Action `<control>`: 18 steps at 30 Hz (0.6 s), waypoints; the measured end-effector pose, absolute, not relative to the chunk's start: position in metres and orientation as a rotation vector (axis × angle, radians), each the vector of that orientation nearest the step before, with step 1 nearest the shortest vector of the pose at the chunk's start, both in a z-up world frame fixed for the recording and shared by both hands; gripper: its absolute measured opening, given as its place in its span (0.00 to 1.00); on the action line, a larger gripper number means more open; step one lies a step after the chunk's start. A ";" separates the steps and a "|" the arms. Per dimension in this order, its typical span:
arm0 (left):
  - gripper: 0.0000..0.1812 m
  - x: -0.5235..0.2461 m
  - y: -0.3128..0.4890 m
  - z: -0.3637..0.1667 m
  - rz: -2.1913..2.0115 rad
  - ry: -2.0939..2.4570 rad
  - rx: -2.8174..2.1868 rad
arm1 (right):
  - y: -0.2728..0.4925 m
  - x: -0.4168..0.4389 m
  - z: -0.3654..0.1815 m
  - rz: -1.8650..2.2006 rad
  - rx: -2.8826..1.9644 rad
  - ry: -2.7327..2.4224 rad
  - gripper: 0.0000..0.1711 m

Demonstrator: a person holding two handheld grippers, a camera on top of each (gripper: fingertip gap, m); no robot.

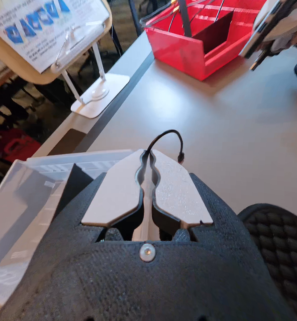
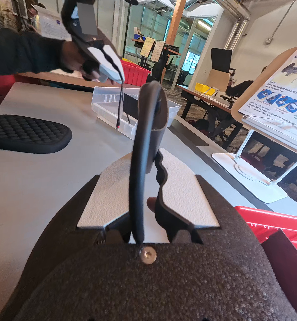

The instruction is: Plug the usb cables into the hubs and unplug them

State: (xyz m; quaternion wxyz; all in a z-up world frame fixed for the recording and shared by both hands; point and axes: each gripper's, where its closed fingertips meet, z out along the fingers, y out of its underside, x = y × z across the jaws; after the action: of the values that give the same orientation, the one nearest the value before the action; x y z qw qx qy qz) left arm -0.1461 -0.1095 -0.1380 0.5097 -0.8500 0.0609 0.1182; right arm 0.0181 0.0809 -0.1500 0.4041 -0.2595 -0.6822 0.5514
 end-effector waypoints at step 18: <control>0.09 -0.093 -0.061 -0.243 0.204 0.045 -2.342 | 0.079 0.010 -0.168 1.368 -0.693 -1.777 0.10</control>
State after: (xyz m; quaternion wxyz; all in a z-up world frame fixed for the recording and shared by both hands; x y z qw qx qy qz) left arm -0.0928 -0.0606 -0.2426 0.3850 -0.9193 0.0178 0.0802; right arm 0.0095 0.0786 -0.1685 0.3870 -0.2721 -0.6980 0.5376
